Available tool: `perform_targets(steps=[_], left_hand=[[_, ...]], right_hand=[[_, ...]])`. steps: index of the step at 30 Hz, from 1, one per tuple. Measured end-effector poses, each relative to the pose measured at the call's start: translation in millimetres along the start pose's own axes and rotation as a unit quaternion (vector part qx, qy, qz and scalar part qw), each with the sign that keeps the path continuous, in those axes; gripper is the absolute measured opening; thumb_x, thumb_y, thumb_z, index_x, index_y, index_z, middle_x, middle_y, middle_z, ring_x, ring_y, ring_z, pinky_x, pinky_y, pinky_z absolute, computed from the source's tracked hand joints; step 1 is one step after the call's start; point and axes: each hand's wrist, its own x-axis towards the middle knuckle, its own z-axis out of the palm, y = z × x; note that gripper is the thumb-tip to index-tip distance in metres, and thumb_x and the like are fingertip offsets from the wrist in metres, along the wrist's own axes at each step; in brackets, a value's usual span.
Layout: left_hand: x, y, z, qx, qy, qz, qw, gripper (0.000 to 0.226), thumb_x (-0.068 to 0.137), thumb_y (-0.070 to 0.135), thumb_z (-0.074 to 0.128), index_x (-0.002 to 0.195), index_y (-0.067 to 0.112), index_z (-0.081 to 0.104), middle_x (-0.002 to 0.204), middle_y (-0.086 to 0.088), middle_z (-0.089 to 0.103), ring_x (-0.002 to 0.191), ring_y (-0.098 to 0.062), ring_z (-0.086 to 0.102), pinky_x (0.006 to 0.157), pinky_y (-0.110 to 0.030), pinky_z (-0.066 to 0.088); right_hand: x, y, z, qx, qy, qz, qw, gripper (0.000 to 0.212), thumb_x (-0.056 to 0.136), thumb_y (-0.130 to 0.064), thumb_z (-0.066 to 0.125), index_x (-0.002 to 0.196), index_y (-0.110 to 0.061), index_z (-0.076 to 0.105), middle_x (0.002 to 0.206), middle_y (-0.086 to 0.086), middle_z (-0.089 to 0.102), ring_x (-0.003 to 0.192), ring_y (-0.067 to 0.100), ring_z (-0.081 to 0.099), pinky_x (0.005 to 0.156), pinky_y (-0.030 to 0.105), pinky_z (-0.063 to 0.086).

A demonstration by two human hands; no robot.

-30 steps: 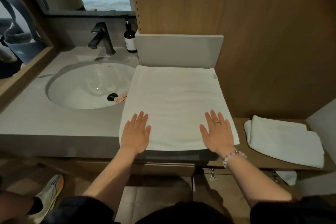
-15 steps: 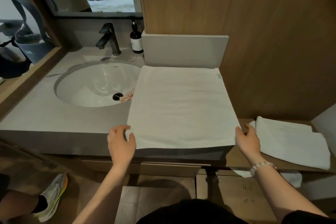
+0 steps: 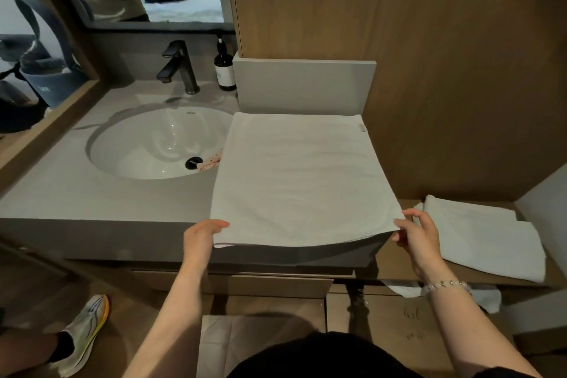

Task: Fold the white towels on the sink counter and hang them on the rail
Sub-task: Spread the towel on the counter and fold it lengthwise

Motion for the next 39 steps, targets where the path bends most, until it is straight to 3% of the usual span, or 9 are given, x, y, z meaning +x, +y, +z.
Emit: perform_targets(steps=[6,8,10,14,21,27,32,36,39], left_hand=[[6,16,-13,-0.215,-0.090,-0.021,0.972,0.034,0.074,0.000,0.033,0.091,0.001,0.062,0.113,-0.018,0.057,0.090,-0.022,0.057,0.075,-0.026,0.049],[12,18,-16,-0.280,-0.136,-0.021,0.950,0.061,0.052,0.009,0.043,0.110,-0.006,0.056,0.118,-0.020,0.055,0.098,-0.025,0.057,0.077,-0.026,0.053],[19,20,-15,-0.237,-0.157,-0.017,0.959,0.074,0.052,-0.003,0.047,0.127,-0.006,0.047,0.119,-0.019,0.055,0.099,-0.023,0.056,0.071,-0.022,0.055],[18,28,-7,-0.146,-0.120,0.024,0.982,0.035,0.092,-0.002,0.048,0.125,0.006,0.053,0.102,-0.006,0.064,0.083,-0.010,0.059,0.075,-0.021,0.048],[29,29,1,-0.089,-0.042,0.033,0.995,0.011,0.092,0.018,0.057,0.090,0.013,0.067,0.075,-0.007,0.058,0.072,-0.016,0.054,0.086,-0.034,0.048],[41,36,12,0.006,0.026,0.082,0.996,0.016,0.092,0.028,0.056,0.084,0.016,0.064,0.081,-0.003,0.061,0.075,-0.015,0.053,0.067,-0.025,0.041],[64,39,16,0.075,0.060,0.119,0.988,0.038,0.091,0.033,0.057,0.077,-0.002,0.061,0.077,-0.019,0.055,0.074,-0.025,0.050,0.066,-0.031,0.036],[87,52,28,0.135,0.098,0.151,0.974,0.036,0.093,0.033,0.053,0.079,0.002,0.065,0.089,-0.018,0.061,0.081,-0.026,0.054,0.067,-0.029,0.036],[101,65,38,0.152,0.100,0.160,0.970,0.034,0.095,0.027,0.050,0.078,-0.001,0.060,0.080,-0.015,0.058,0.077,-0.025,0.051,0.062,-0.030,0.034]], right_hand=[[11,-27,-3,0.048,-0.058,-0.022,0.997,0.017,0.089,0.000,0.053,0.090,-0.008,0.068,0.054,-0.001,0.063,0.047,0.010,0.048,0.052,0.019,0.043],[15,-30,-5,0.088,-0.084,-0.012,0.992,0.015,0.089,-0.002,0.056,0.098,-0.006,0.067,0.064,0.003,0.065,0.052,0.009,0.054,0.053,0.016,0.048],[18,-34,-6,0.123,-0.116,0.007,0.986,0.020,0.086,-0.002,0.060,0.105,-0.007,0.065,0.075,0.004,0.069,0.060,0.009,0.061,0.057,0.014,0.052],[26,-38,-5,0.140,-0.156,0.019,0.978,0.070,0.041,-0.022,0.092,0.105,-0.010,0.066,0.091,0.005,0.074,0.081,0.011,0.071,0.066,0.017,0.056],[41,-42,6,0.001,-0.074,-0.079,0.994,0.013,0.088,-0.015,0.063,0.096,-0.007,0.069,0.080,0.008,0.073,0.077,0.015,0.071,0.070,0.017,0.056],[61,-48,14,-0.156,-0.032,-0.192,0.969,0.042,0.094,-0.029,0.054,0.075,0.008,0.057,0.068,0.025,0.057,0.061,0.023,0.053,0.056,0.026,0.042],[83,-52,27,-0.212,0.003,-0.216,0.953,0.039,0.095,-0.033,0.051,0.063,-0.011,0.050,0.063,0.004,0.048,0.059,0.014,0.041,0.055,0.026,0.032],[104,-61,42,-0.239,0.033,-0.212,0.947,0.043,0.096,-0.034,0.049,0.071,-0.002,0.062,0.083,0.008,0.051,0.073,0.015,0.046,0.058,0.023,0.033],[119,-68,50,-0.209,0.029,-0.189,0.959,0.048,0.095,-0.033,0.051,0.056,-0.005,0.049,0.059,0.007,0.045,0.058,0.019,0.038,0.059,0.029,0.030]])
